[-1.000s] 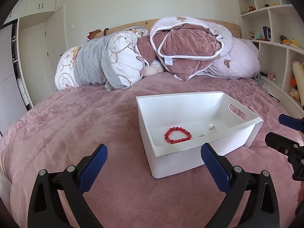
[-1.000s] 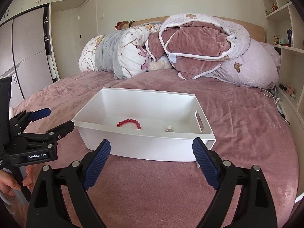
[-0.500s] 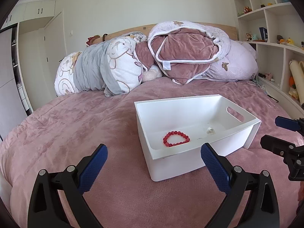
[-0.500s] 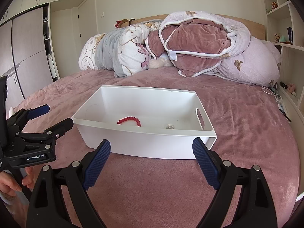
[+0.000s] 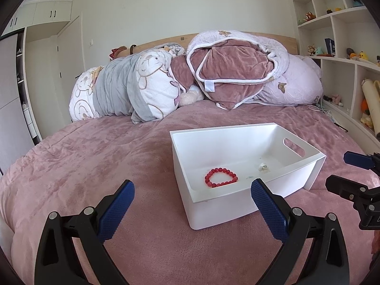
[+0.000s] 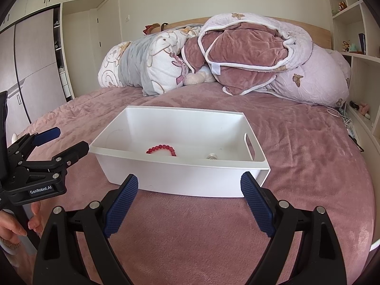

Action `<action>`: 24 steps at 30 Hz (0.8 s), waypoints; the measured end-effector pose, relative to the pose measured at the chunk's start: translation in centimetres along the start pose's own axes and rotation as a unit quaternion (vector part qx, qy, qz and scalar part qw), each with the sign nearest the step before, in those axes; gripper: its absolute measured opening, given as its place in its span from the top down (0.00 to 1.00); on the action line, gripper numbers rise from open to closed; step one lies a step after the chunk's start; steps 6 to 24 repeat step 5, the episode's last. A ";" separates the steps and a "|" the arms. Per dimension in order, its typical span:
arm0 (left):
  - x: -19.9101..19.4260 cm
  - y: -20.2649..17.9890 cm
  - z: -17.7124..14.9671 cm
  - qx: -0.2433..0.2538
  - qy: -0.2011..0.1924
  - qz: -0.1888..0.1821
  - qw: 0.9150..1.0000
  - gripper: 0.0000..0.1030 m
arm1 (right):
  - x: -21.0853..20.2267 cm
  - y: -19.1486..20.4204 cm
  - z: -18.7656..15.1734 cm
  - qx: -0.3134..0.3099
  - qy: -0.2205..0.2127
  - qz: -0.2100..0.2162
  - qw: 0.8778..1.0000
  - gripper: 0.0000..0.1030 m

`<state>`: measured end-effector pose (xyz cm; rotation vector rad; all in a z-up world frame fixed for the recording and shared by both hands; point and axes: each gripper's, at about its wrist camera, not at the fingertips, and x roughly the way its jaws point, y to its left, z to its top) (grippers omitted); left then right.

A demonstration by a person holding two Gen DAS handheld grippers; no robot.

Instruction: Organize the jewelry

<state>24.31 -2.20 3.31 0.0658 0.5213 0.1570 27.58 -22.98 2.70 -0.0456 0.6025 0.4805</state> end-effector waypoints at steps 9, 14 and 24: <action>-0.2 0.2 -0.1 -0.003 0.003 -0.004 1.000 0.04 | 0.0 0.0 0.0 0.000 0.000 0.000 1.000 0.16; -0.2 0.2 -0.1 -0.003 0.003 -0.004 1.000 0.04 | 0.0 0.0 0.0 0.000 0.000 0.000 1.000 0.16; -0.2 0.2 -0.1 -0.003 0.003 -0.004 1.000 0.04 | 0.0 0.0 0.0 0.000 0.000 0.000 1.000 0.16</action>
